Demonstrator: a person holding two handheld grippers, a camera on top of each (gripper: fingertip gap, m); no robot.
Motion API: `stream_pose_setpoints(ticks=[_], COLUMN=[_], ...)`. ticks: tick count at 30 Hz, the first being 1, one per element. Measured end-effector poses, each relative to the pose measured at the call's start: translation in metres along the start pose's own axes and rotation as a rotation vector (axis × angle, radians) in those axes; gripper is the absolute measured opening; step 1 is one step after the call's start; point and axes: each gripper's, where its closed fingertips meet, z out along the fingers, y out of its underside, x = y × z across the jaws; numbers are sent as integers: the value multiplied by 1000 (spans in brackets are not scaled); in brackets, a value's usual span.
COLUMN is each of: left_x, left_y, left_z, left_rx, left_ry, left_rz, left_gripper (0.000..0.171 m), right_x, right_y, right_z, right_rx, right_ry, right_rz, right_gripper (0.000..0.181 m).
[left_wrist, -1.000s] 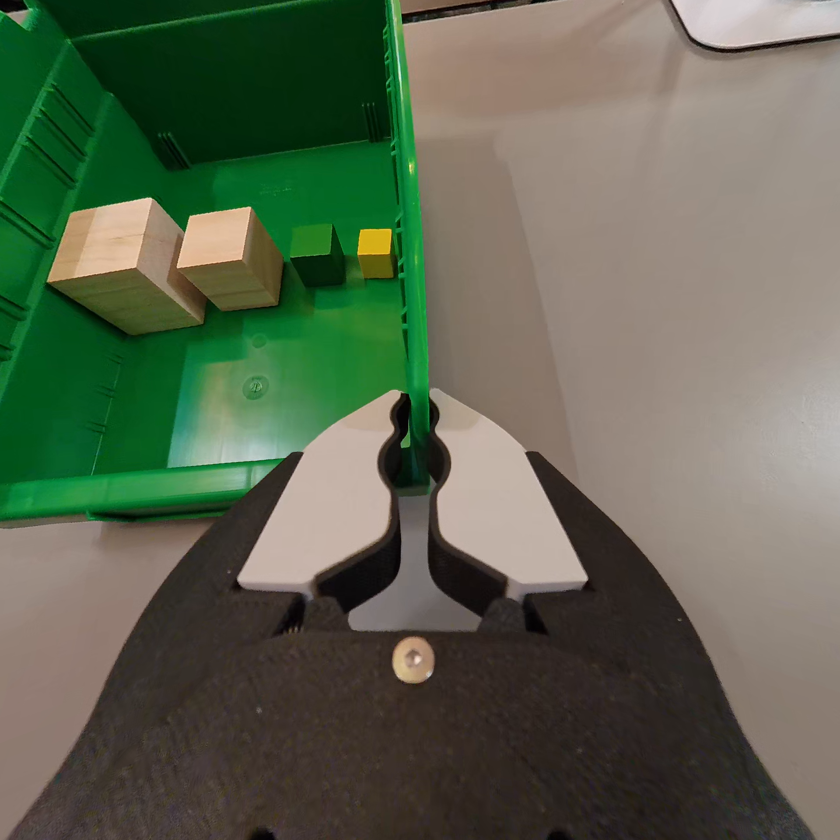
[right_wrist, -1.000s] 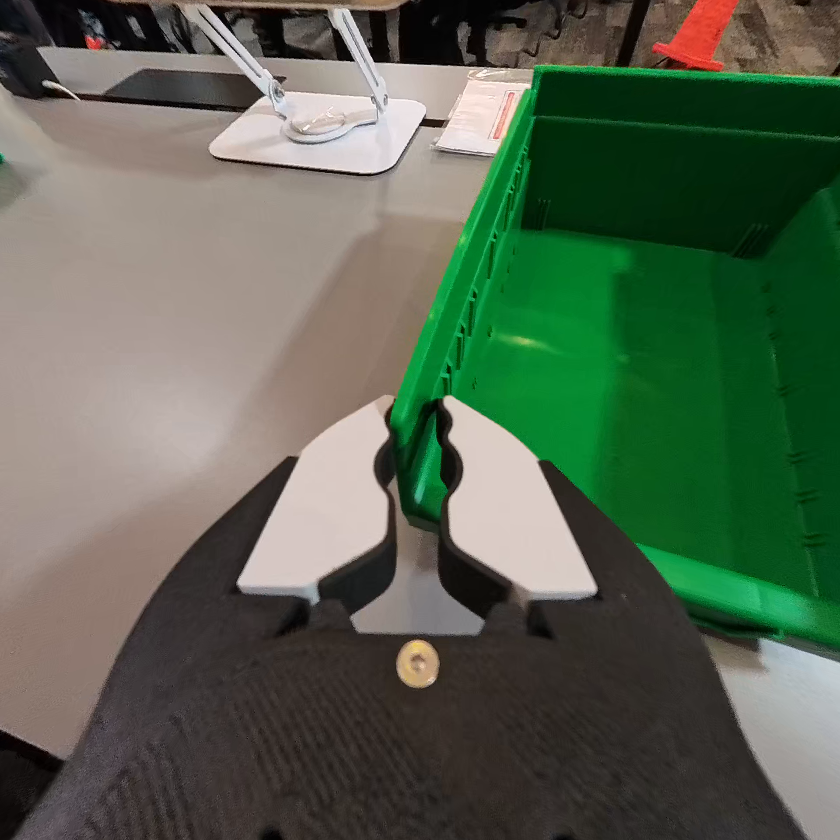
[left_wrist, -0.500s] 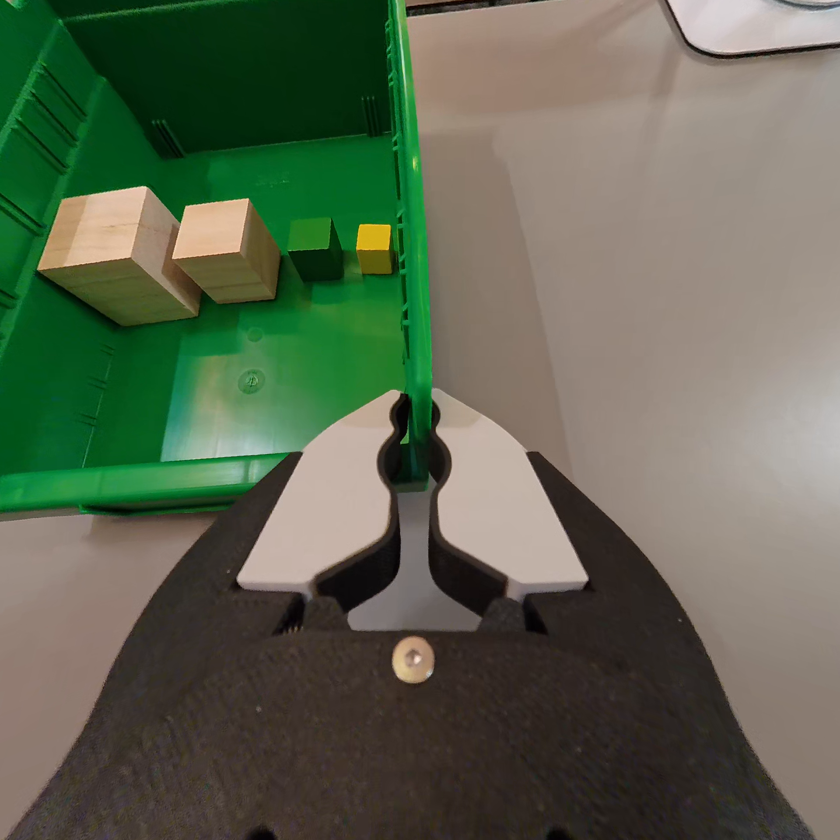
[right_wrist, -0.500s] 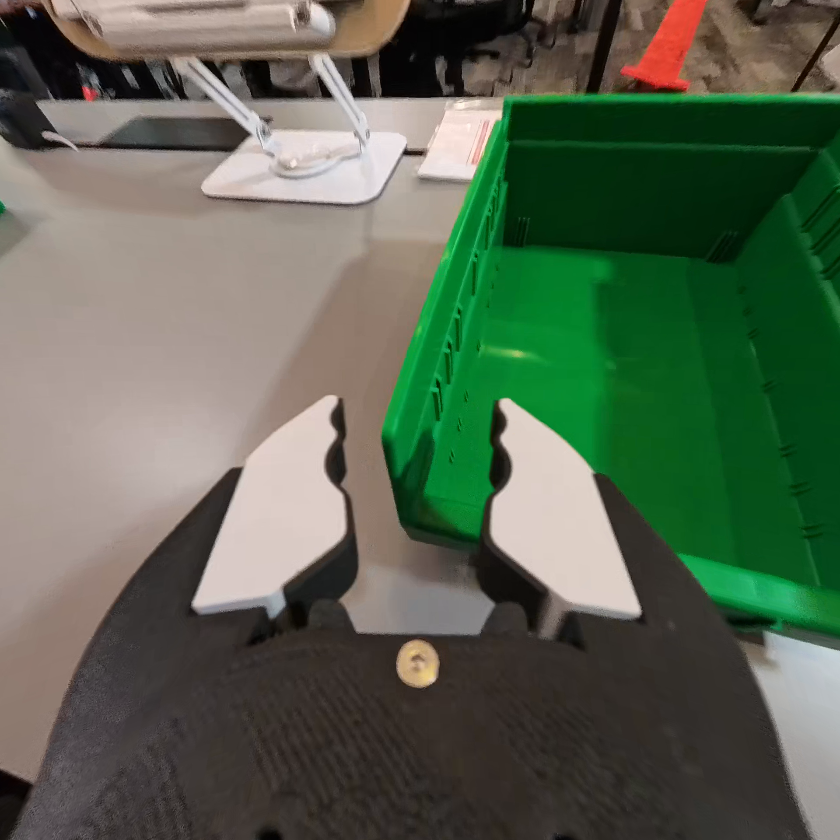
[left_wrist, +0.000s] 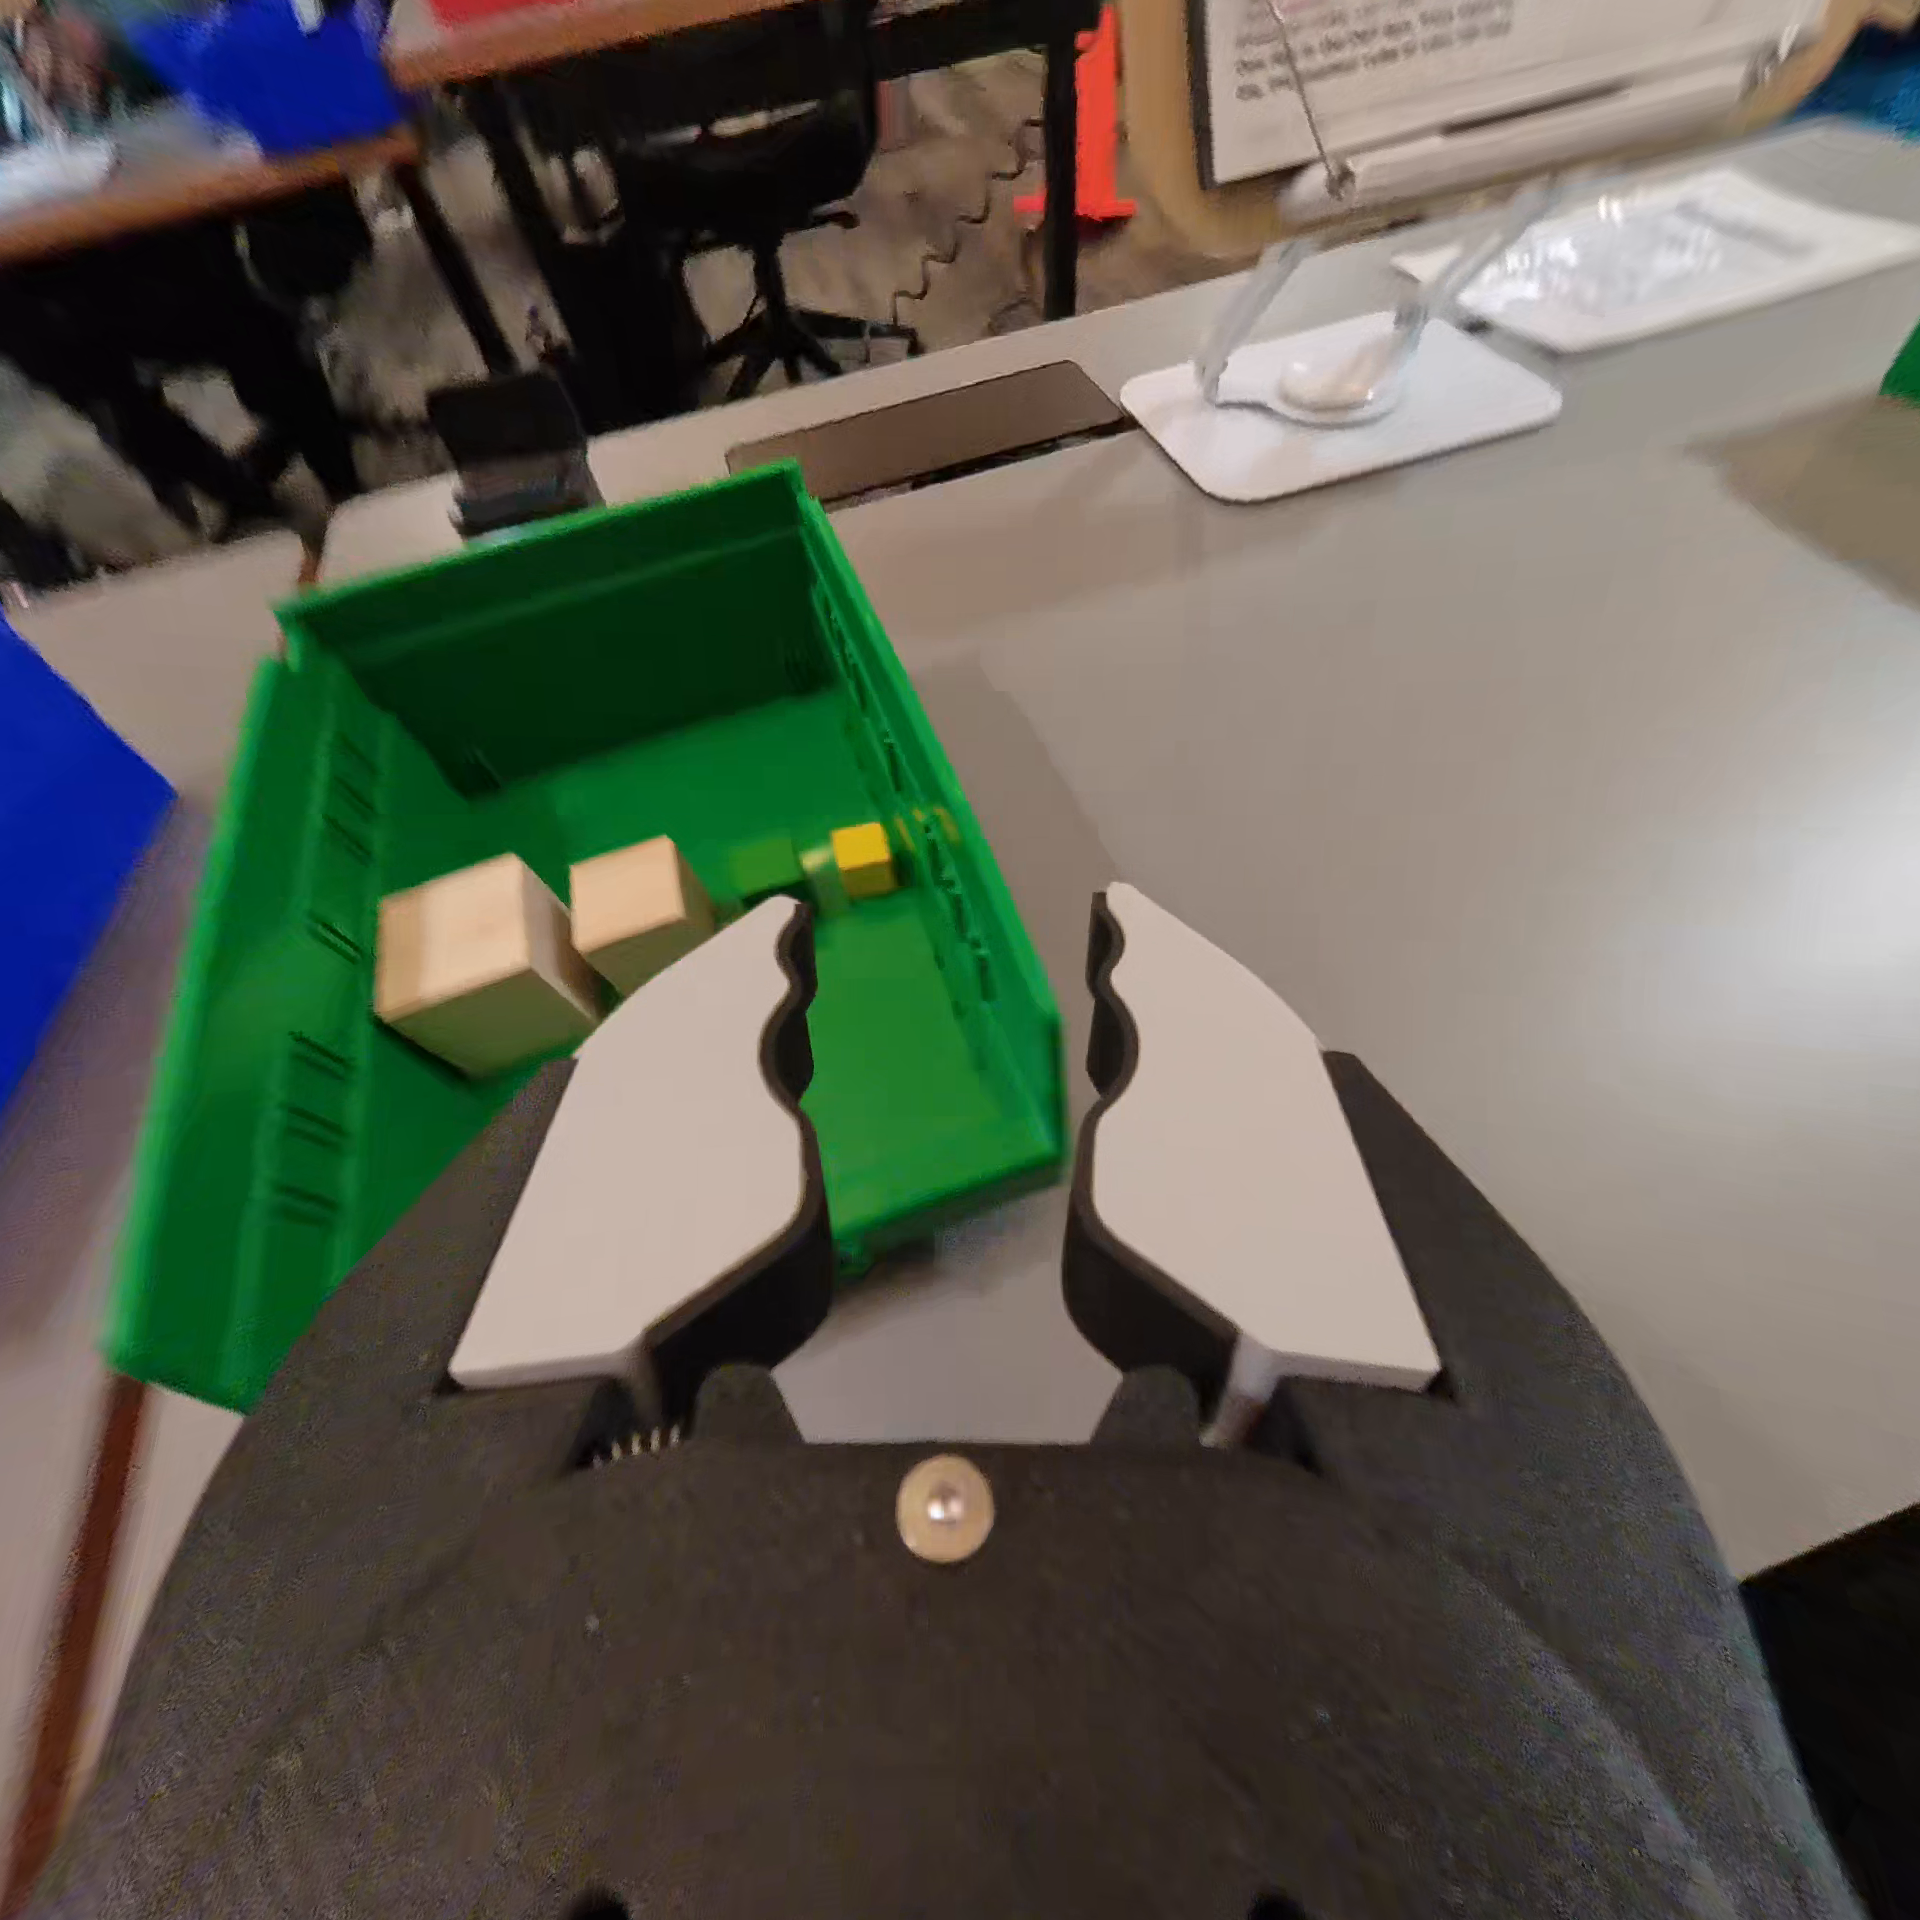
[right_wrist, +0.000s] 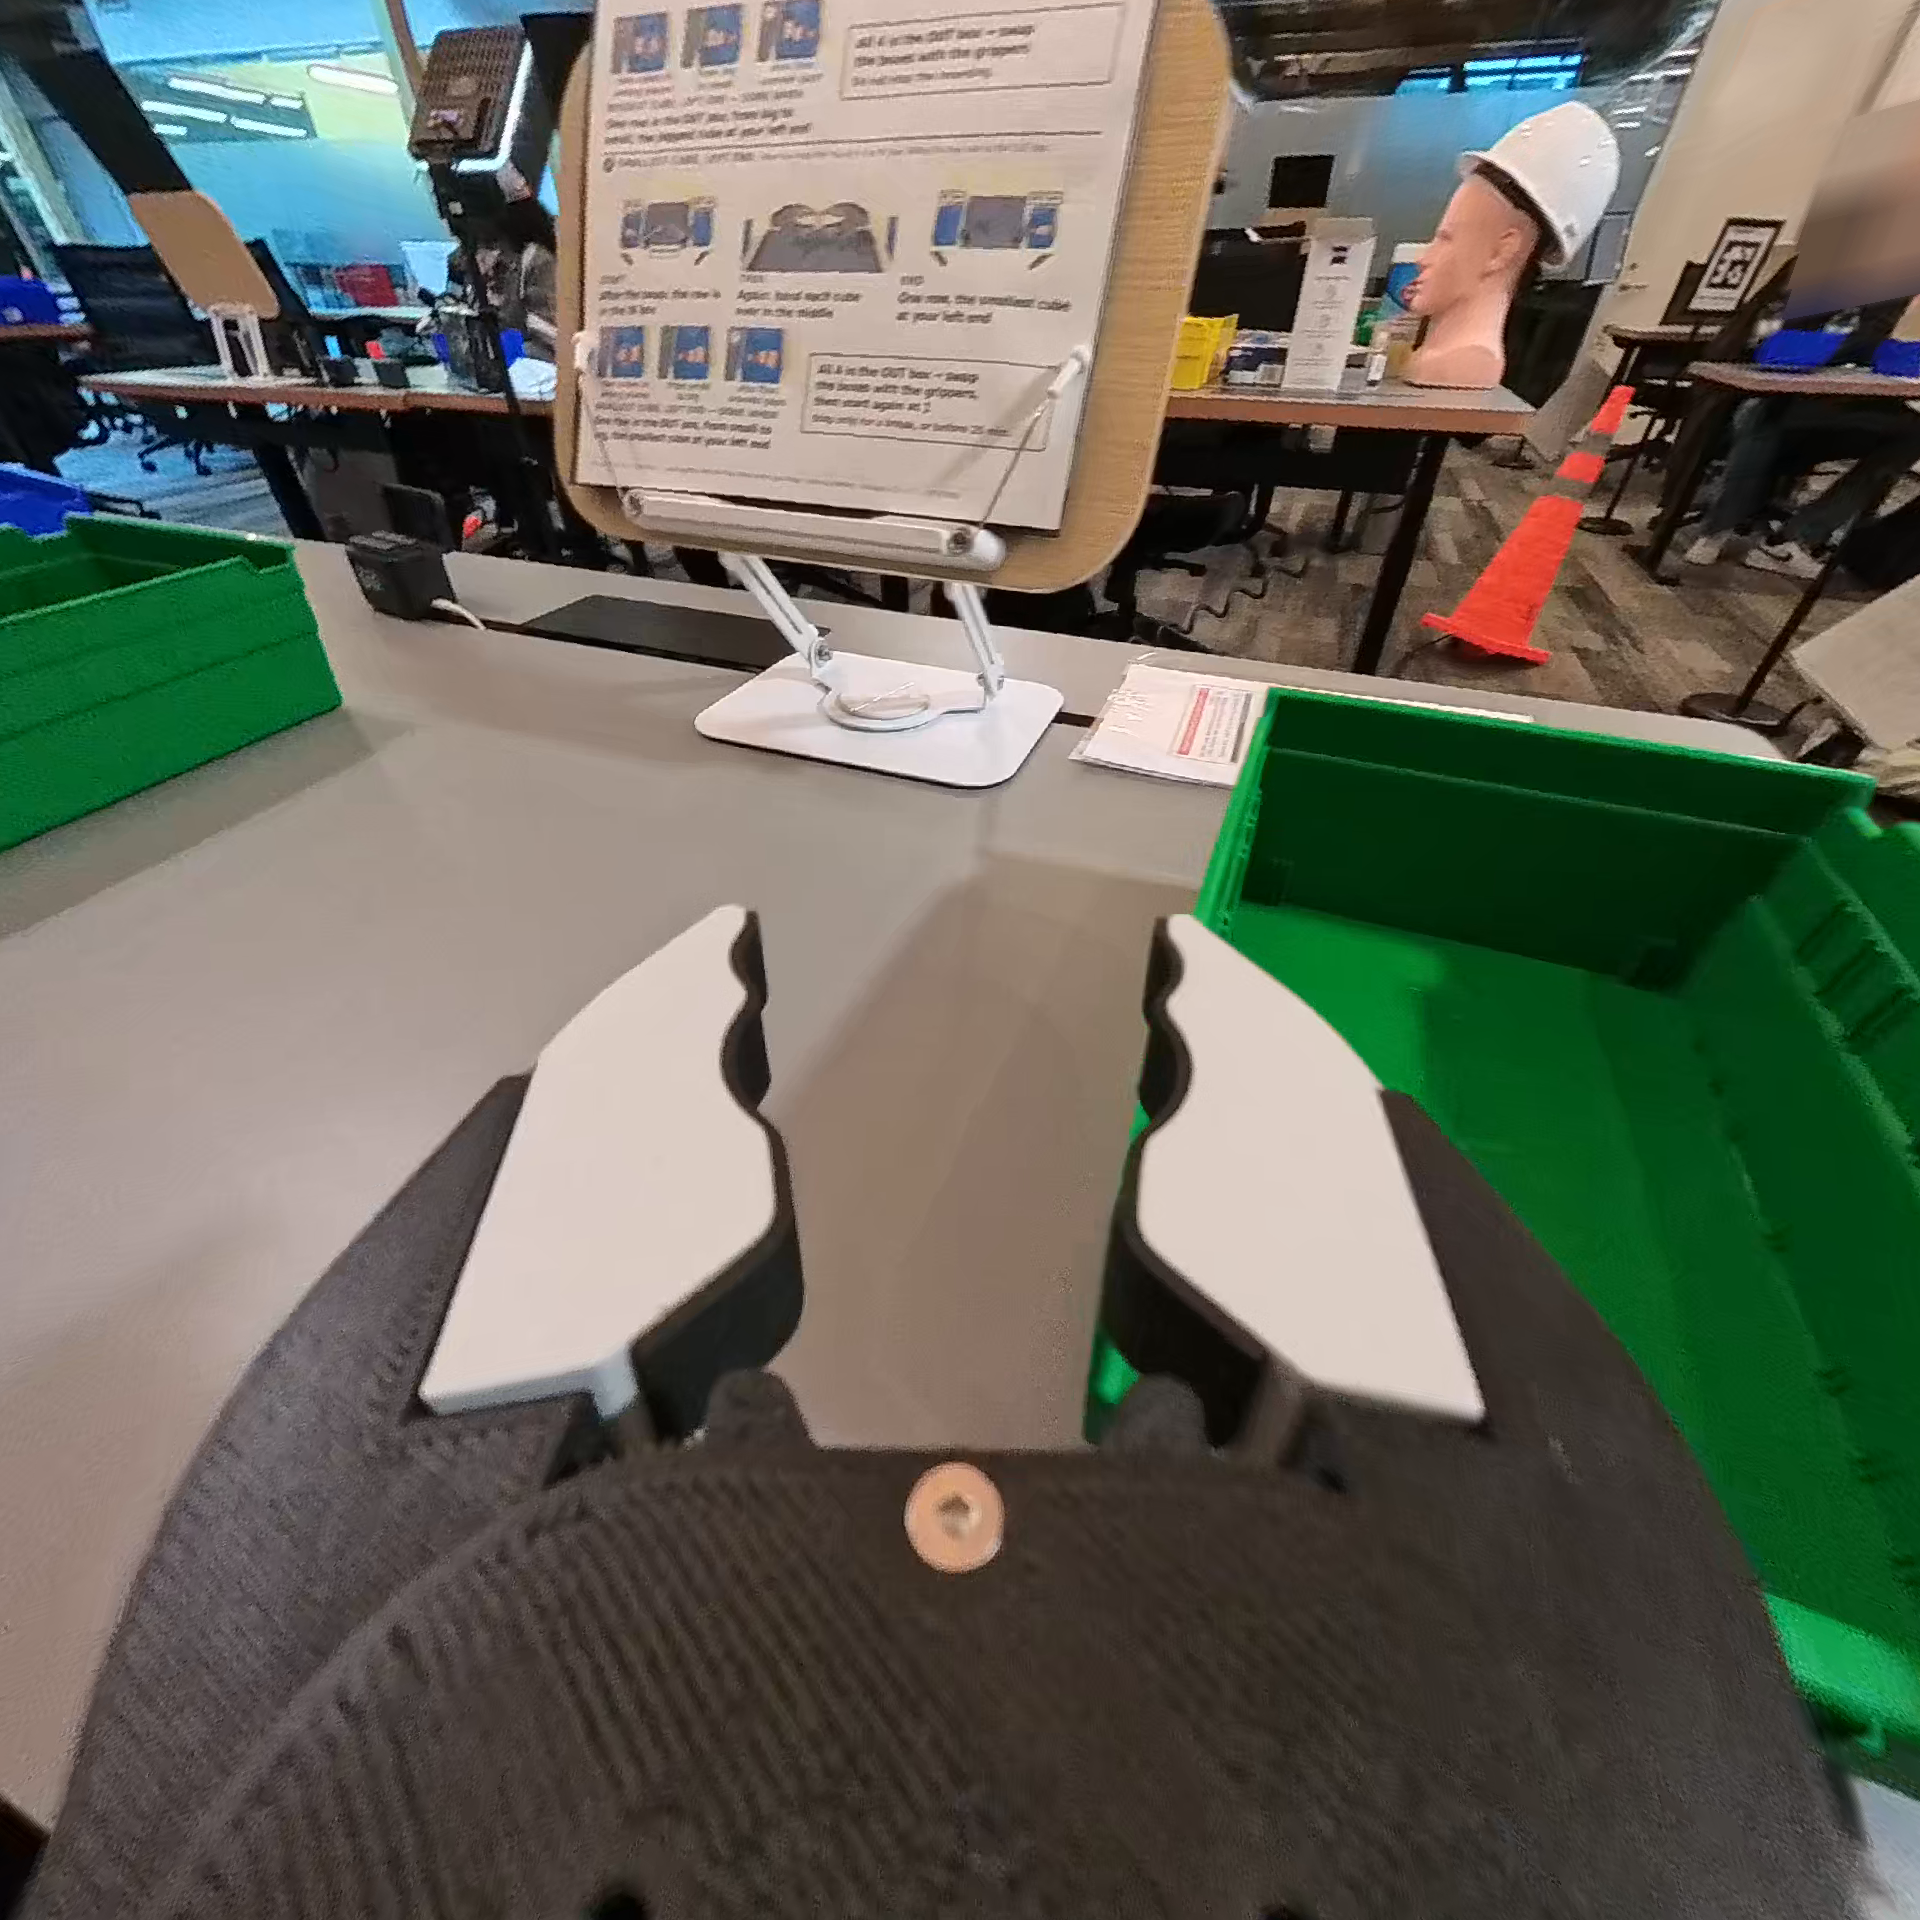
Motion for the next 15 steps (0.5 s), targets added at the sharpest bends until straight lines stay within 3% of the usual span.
stream_pose_setpoints(ticks=[3, 6, 9, 11, 13, 15], left_x=[-21, -27, -33, -49, -60, -60], left_y=[4, 12, 14, 27, 47, 59], left_z=[19, 48, 81, 102, 119, 132], left_rx=[-81, -212, -328, -472, -624, -670], left_ry=[59, 214, 324, 349, 402, 471], left_rz=[279, 482, 619, 690, 700, 707], left_gripper=[46, 46, 39, 32, 36, 37], right_x=[-15, -33, -53, -66, -75, -80], right_y=[-1, -5, -6, -5, 1, 4], right_z=[3, 4, 7, 7, 7, 5], right_rx=[-8, 9, 16, 12, -16, -32], right_ry=[-26, -43, -82, -115, -143, -158], right_rz=[-38, -72, -66, -35, -5, 26], right_gripper=[68, 63, 62, 62, 62, 61])
